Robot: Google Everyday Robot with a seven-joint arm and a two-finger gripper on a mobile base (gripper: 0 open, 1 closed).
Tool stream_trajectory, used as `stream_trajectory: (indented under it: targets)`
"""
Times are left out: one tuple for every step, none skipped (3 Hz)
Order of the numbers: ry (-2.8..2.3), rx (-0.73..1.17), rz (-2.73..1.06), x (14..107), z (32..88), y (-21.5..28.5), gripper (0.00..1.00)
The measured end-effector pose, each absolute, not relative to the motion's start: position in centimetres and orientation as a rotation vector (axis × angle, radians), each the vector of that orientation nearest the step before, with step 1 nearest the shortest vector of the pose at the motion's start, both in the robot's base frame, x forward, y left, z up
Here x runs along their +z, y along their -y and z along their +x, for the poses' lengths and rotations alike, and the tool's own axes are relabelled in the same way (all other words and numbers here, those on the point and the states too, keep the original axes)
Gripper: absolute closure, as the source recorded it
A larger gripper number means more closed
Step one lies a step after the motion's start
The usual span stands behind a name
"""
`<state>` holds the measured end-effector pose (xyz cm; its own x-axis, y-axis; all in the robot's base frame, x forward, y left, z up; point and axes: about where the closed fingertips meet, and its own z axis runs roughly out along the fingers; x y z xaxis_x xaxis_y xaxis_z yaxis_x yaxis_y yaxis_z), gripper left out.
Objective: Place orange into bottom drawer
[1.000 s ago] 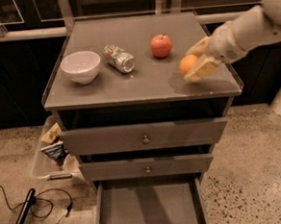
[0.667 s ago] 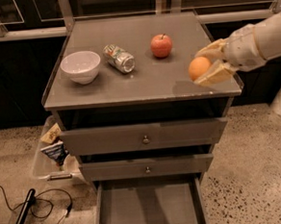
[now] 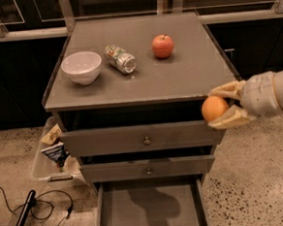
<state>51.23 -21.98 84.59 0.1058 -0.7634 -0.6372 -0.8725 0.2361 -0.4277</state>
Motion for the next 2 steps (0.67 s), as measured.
stream_trajectory:
  targets:
    - [-1.764, 0.154, -1.590, 77.7, 49.4, 21.9, 1.00]
    - [-1.857, 0.170, -1.647, 71.5, 49.4, 21.4, 1.00]
